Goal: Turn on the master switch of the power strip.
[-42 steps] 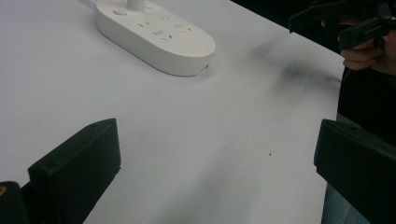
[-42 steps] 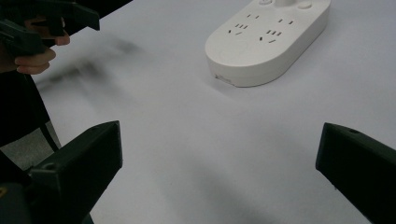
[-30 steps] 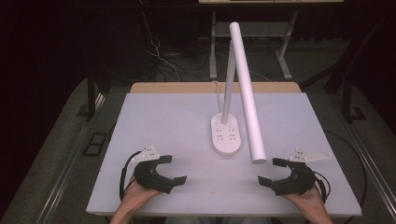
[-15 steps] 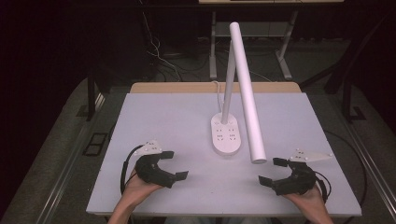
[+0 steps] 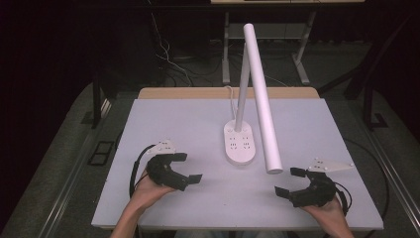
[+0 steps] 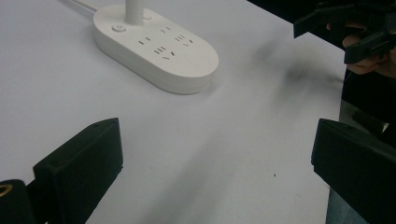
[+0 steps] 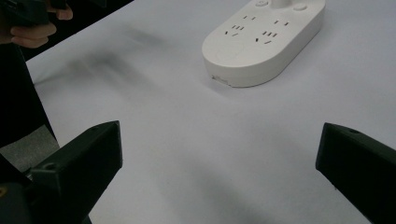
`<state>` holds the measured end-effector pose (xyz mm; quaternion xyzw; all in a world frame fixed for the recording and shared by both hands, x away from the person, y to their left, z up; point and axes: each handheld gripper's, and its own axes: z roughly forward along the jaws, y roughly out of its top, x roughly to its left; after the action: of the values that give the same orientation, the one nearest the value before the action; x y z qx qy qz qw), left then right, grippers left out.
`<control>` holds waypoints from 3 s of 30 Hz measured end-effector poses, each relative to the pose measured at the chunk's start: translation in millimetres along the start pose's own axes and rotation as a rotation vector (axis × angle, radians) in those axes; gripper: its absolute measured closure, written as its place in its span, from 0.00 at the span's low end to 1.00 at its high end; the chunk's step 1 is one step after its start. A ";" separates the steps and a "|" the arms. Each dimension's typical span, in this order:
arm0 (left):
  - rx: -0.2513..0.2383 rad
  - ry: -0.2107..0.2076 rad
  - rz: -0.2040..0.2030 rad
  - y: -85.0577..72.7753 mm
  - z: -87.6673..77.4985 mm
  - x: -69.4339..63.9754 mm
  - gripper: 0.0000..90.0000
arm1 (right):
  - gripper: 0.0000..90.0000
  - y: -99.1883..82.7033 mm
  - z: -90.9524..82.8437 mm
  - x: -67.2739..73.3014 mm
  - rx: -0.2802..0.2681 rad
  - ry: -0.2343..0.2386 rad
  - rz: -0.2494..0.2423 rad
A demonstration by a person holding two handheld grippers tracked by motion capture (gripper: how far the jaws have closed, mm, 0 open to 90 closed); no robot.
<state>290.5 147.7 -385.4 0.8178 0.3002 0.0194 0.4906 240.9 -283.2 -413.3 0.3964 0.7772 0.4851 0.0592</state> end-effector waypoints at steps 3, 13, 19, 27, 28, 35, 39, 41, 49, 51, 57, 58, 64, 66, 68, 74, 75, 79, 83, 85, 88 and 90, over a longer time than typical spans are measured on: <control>0.005 -0.002 0.006 5.4 0.7 1.2 0.01 | 0.00 -0.3 0.2 -0.3 0.005 0.001 -0.003; 0.035 -0.012 0.034 23.7 4.0 2.8 0.01 | 0.00 -0.6 0.8 -0.2 0.006 0.000 -0.005; 0.046 -0.023 0.037 31.6 6.9 3.7 0.01 | 0.00 -0.6 0.9 -0.7 0.008 0.000 -0.007; 0.066 -0.023 0.046 39.0 11.5 7.2 0.01 | 0.00 -0.4 1.4 -0.1 0.014 0.003 -0.004; 0.068 -0.023 0.049 40.1 11.9 7.7 0.01 | 0.00 -0.5 1.4 -0.2 0.015 0.003 -0.004; 0.077 -0.018 0.062 51.7 16.1 11.3 0.01 | 0.00 -0.8 1.5 -0.7 0.015 0.001 -0.005; 0.083 -0.018 0.069 59.1 19.8 13.5 0.01 | 0.00 -1.0 1.2 -1.0 0.015 0.001 -0.006; 0.085 -0.019 0.071 62.0 23.2 15.3 0.01 | 0.00 -1.3 0.8 -0.6 0.016 0.002 0.001; 0.116 -0.024 0.099 75.7 36.0 22.0 0.01 | 0.00 -1.5 1.1 -0.7 0.019 0.002 -0.001; 0.125 -0.023 0.104 78.6 38.3 23.3 0.01 | 0.00 -1.6 1.2 -0.7 0.018 0.002 0.001; 0.139 -0.020 0.119 85.3 44.2 27.5 0.02 | 0.00 -1.9 1.4 -0.9 0.020 0.001 0.001; 0.145 -0.018 0.113 86.1 45.4 28.1 0.02 | 0.00 -1.9 1.4 -0.9 0.020 0.001 0.001; 0.154 -0.019 0.123 93.4 51.2 32.6 0.02 | 0.00 -2.0 1.8 -0.8 0.023 0.002 0.000; 0.168 -0.018 0.141 97.1 52.2 34.6 0.02 | 0.00 -2.0 1.9 -0.9 0.022 0.003 0.000; 0.148 -0.009 0.120 99.8 55.7 33.4 0.02 | 0.00 -2.0 2.1 -0.8 0.023 0.003 -0.003; 0.151 -0.014 0.141 108.3 61.0 36.7 0.03 | 0.00 -2.1 2.7 0.2 0.023 0.001 -0.006; 0.152 -0.014 0.145 109.4 61.9 37.4 0.03 | 0.00 -2.0 2.7 0.2 0.023 0.001 -0.006; 0.148 -0.007 0.142 113.5 64.5 40.2 0.04 | 0.00 -1.8 1.8 -0.4 0.018 0.001 -0.005; 0.154 -0.002 0.141 118.2 68.0 45.2 0.07 | 0.00 -1.8 1.1 -1.1 0.017 -0.001 0.000; 0.157 -0.002 0.137 120.0 71.2 46.7 0.08 | 0.00 -1.7 1.1 -1.0 0.019 0.000 -0.002; 0.168 0.000 0.131 122.3 76.1 49.3 0.10 | 0.00 -1.7 1.2 -1.1 0.019 0.000 0.000; 0.177 0.004 0.124 123.6 79.8 51.2 0.10 | 0.00 -1.7 1.2 -1.1 0.020 0.000 0.000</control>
<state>416.8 68.9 -339.6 0.8749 0.2505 0.0245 0.4138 241.3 -283.5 -415.6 0.3968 0.7820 0.4775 0.0554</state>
